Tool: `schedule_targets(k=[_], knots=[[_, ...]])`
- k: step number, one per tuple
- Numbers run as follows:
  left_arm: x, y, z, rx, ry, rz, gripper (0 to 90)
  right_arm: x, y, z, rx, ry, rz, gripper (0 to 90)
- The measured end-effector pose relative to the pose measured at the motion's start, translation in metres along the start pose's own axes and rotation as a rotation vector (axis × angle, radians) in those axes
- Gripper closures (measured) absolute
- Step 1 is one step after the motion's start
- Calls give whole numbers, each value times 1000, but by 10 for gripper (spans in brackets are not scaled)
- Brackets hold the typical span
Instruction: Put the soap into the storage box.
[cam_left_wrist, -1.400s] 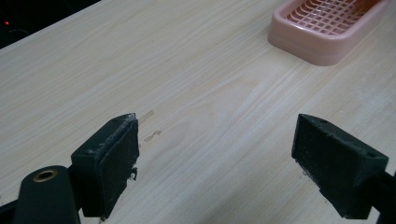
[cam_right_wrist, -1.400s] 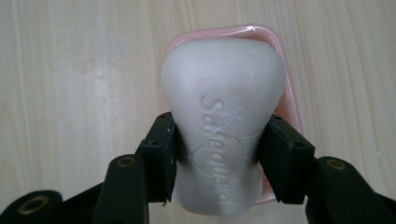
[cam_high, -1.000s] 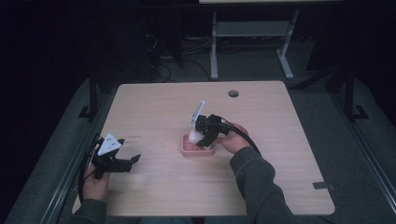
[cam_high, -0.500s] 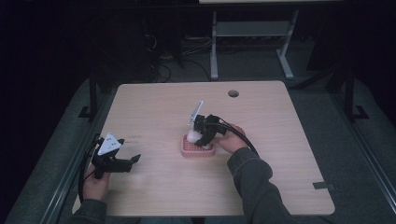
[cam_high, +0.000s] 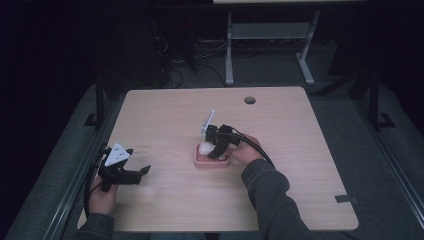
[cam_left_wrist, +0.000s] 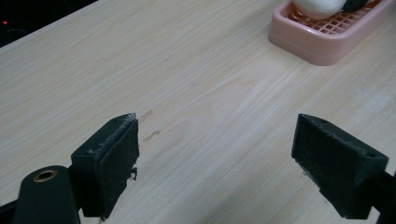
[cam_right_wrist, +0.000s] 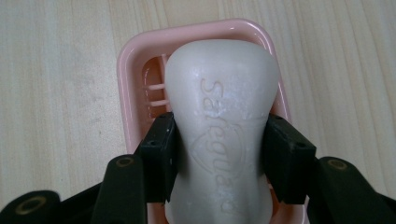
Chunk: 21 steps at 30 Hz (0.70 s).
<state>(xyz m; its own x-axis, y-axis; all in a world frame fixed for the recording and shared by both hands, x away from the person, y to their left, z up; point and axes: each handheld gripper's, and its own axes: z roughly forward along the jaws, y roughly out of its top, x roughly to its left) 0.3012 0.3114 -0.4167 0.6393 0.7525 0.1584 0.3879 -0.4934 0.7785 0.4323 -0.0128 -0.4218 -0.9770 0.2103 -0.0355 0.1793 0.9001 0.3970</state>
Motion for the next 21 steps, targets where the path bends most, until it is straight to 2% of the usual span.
schedule_targets(k=[7,12,21], knots=[[0,0,0,-1,2,-1,145,0,0,3,8,3,6,456],[0,0,0,-2,2,-1,145,0,0,-4,-35,6,19,442],[0,0,0,0,2,-2,145,-1,-2,-6,-29,12,30,418]])
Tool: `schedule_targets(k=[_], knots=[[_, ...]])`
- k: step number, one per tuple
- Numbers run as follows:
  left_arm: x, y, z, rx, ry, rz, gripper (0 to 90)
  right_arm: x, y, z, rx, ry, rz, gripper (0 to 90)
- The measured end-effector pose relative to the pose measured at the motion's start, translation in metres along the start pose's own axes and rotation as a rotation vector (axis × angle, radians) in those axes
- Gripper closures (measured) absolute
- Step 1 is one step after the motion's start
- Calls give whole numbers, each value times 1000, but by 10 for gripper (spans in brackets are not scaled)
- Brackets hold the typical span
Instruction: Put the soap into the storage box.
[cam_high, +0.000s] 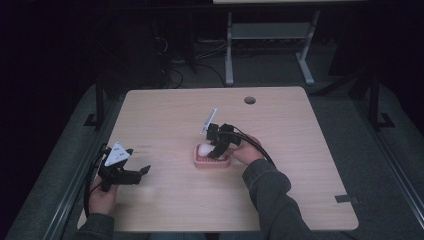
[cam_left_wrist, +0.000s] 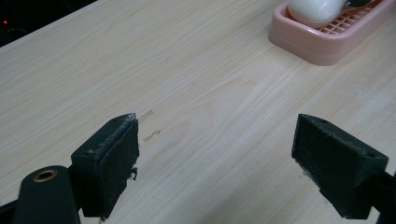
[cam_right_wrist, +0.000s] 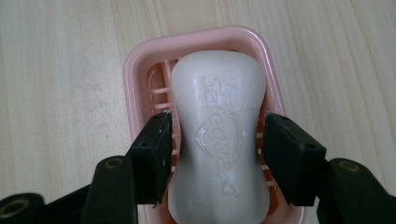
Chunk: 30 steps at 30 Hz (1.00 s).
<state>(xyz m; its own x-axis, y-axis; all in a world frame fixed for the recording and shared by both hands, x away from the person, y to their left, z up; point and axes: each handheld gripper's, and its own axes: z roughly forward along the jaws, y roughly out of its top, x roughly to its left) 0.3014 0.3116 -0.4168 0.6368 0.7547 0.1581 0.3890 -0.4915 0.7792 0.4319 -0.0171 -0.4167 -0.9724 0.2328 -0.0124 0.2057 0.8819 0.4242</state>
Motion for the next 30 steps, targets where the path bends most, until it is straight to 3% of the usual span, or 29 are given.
schedule_targets(k=[30], knots=[[0,0,-1,-3,1,-3,146,-1,-4,-10,-36,-7,33,377]])
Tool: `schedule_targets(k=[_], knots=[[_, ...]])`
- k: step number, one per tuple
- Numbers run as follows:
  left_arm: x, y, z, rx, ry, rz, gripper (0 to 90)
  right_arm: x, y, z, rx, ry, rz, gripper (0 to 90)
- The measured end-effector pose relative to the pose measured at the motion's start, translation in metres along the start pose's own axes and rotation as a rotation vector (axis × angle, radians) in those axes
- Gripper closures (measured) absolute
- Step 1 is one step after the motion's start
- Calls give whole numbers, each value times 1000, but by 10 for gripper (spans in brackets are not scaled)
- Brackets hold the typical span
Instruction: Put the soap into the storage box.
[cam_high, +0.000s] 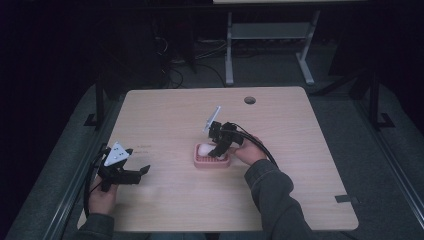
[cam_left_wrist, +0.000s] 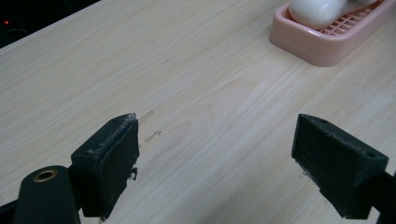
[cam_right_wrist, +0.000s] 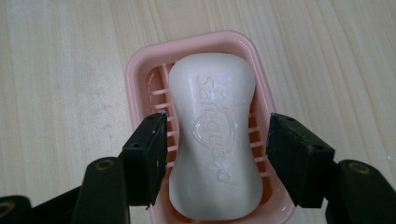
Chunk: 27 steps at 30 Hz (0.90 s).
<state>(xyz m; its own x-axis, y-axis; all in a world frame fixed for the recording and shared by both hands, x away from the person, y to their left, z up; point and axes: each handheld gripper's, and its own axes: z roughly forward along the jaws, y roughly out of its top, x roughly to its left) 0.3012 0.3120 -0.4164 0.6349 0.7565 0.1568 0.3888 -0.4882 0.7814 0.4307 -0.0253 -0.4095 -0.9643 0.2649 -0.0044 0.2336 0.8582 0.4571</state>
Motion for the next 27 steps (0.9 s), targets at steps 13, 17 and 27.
schedule_targets(k=[13,17,27], knots=[[0,0,1,-1,1,-3,145,-2,-3,-9,-42,-4,22,334],[0,0,0,3,1,-2,145,0,-2,-10,-38,-9,16,334],[0,0,0,-1,2,-3,145,0,-5,-14,-46,-8,34,306]])
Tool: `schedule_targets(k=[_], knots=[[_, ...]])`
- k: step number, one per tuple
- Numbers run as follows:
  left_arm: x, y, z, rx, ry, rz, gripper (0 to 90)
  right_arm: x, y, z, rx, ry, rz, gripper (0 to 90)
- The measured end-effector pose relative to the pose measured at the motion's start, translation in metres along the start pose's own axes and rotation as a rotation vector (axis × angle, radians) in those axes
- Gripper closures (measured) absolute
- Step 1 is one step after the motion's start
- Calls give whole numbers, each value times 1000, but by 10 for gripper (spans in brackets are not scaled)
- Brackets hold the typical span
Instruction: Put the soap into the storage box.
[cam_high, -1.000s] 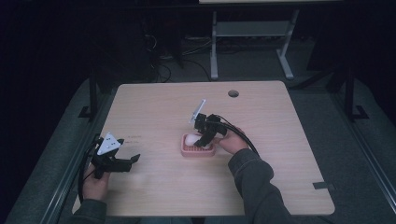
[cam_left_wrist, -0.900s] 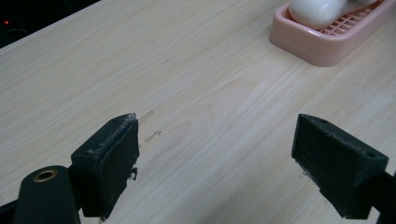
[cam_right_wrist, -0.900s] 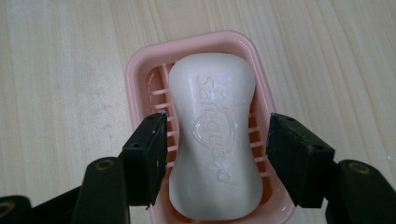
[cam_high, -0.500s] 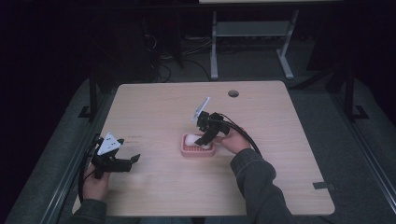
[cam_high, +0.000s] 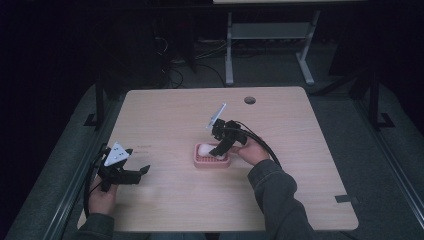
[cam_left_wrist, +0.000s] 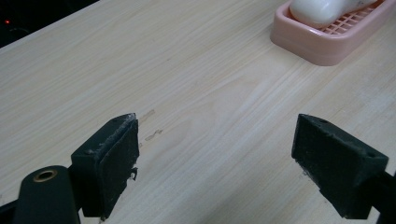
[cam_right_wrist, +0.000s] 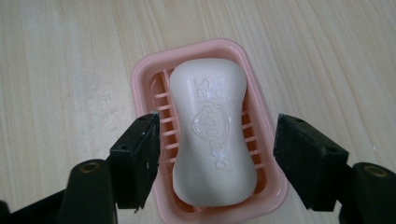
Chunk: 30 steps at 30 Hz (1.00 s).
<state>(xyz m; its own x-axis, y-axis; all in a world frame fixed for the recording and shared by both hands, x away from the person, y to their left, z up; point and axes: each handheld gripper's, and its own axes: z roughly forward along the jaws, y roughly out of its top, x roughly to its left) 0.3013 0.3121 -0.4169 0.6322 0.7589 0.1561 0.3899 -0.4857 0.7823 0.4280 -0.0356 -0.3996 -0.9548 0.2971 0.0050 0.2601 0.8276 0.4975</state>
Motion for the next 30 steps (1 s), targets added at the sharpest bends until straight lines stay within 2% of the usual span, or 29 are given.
schedule_targets(k=[7,14,22,30], knots=[[0,0,0,2,0,0,145,0,-5,-4,-11,-2,16,253],[0,0,0,5,0,0,145,-2,-15,-8,-32,16,64,187],[1,-1,1,7,0,1,145,-2,-20,-14,-44,28,84,160],[1,-1,1,5,1,2,145,-1,-22,-19,-77,68,102,145]])
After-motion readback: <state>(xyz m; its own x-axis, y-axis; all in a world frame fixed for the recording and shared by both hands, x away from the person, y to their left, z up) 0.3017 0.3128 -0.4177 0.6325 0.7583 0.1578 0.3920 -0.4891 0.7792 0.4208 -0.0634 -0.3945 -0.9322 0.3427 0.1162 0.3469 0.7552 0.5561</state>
